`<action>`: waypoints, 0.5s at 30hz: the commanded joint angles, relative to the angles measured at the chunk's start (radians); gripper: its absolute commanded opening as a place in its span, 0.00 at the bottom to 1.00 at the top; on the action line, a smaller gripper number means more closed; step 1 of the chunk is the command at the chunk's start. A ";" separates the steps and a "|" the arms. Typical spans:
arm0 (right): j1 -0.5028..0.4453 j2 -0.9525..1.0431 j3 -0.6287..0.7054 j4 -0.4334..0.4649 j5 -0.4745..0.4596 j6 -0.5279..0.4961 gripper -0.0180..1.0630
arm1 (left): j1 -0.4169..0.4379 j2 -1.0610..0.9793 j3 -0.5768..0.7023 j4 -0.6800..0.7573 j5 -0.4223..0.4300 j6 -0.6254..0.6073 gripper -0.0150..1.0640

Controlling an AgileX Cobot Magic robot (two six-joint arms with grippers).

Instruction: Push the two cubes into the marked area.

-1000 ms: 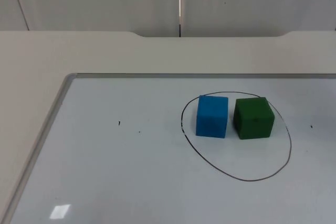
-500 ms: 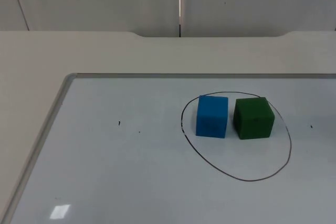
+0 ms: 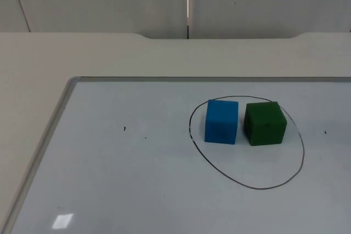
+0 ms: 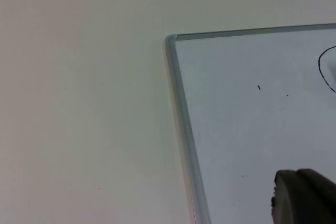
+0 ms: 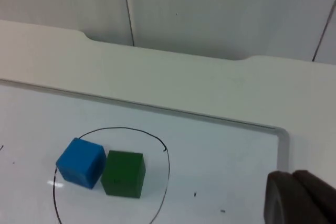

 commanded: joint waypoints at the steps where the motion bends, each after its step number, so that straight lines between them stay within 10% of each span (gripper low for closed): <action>1: -0.003 -0.036 0.024 0.006 0.009 -0.005 0.02 | 0.002 -0.004 0.006 0.000 -0.012 -0.002 0.01; 15: -0.003 -0.259 0.125 0.118 0.121 -0.032 0.02 | 0.002 -0.004 0.006 -0.002 -0.012 0.002 0.01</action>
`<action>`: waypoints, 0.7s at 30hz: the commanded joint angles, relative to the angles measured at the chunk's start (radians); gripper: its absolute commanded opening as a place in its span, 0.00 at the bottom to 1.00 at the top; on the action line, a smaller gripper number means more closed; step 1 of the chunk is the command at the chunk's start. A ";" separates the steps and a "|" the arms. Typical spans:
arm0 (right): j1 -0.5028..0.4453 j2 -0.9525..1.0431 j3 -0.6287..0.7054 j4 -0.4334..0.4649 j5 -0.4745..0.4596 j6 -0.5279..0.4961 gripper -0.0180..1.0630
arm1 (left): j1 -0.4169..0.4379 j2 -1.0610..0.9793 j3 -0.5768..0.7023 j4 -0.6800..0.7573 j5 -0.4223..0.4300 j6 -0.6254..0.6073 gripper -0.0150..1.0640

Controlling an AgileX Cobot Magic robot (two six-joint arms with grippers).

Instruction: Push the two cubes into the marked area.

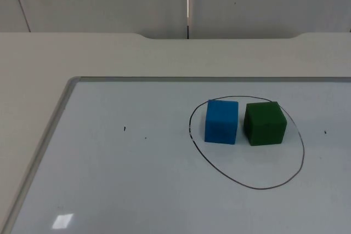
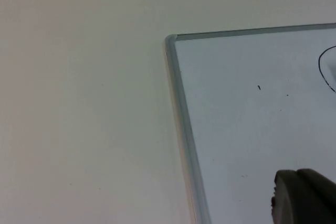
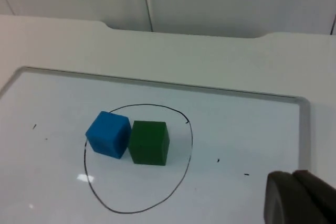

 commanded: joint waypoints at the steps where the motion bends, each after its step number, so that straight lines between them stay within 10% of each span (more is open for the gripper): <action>1: -0.003 -0.029 0.009 0.042 0.038 -0.044 0.02 | 0.002 -0.004 0.006 -0.004 -0.012 0.002 0.01; 21: -0.003 -0.353 0.009 0.085 0.262 -0.148 0.02 | 0.002 -0.004 0.006 0.020 -0.009 0.012 0.01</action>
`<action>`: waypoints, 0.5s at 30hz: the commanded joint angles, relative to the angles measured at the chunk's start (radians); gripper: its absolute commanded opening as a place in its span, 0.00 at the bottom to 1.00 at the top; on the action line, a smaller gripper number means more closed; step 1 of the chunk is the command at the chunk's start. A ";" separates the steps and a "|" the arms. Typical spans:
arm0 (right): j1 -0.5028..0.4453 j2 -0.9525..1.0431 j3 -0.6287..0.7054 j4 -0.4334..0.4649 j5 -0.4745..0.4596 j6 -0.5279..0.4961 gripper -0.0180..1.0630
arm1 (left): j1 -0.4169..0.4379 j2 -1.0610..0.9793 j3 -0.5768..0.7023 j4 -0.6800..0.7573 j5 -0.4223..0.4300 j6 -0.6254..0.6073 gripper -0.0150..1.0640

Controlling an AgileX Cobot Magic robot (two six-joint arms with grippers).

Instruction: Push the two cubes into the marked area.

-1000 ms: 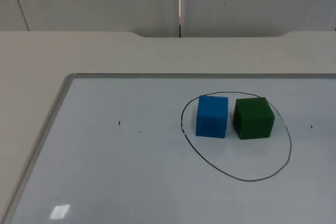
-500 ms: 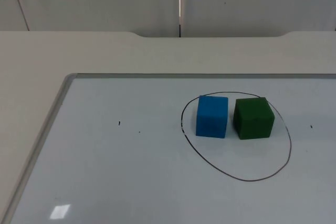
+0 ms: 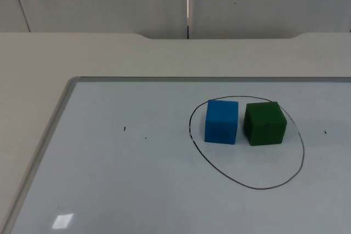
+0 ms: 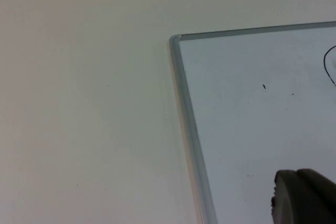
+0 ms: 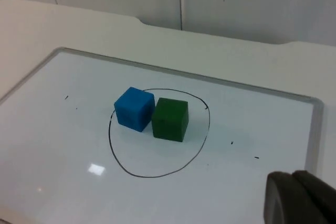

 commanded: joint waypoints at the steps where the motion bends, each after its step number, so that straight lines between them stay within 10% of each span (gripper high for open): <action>1: -0.003 -0.024 0.000 0.001 0.013 -0.008 0.02 | 0.002 -0.004 0.006 0.010 -0.009 0.005 0.01; 15: -0.003 -0.024 0.068 -0.027 0.063 -0.008 0.02 | 0.002 -0.004 0.006 0.010 -0.009 0.005 0.01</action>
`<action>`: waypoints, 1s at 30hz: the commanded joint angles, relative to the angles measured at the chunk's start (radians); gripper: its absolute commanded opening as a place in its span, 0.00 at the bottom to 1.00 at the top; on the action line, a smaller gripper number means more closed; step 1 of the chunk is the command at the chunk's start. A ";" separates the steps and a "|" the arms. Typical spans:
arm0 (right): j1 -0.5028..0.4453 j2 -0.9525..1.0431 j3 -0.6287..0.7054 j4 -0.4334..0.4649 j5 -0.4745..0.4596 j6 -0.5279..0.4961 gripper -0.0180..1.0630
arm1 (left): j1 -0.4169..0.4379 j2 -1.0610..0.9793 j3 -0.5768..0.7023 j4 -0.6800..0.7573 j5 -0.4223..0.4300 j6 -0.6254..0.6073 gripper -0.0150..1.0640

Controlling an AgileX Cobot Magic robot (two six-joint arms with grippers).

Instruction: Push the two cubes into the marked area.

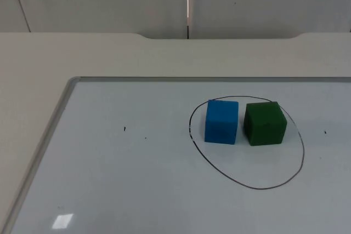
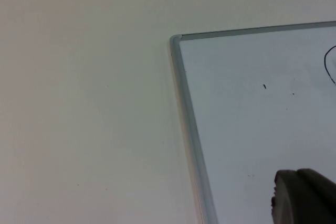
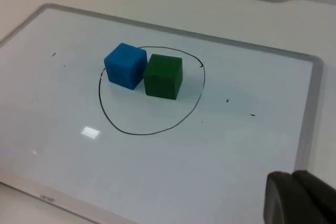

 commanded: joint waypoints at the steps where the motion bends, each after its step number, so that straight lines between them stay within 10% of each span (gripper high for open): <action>1: -0.003 -0.004 0.006 -0.008 -0.001 -0.004 0.02 | 0.002 -0.004 0.006 0.008 -0.009 0.003 0.01; 24: -0.003 -0.004 0.006 -0.008 -0.001 -0.004 0.02 | 0.002 -0.004 0.006 0.010 -0.009 0.003 0.02; 30: -0.003 -0.004 0.006 -0.008 -0.001 -0.004 0.02 | 0.002 -0.004 0.006 0.010 -0.009 0.003 0.37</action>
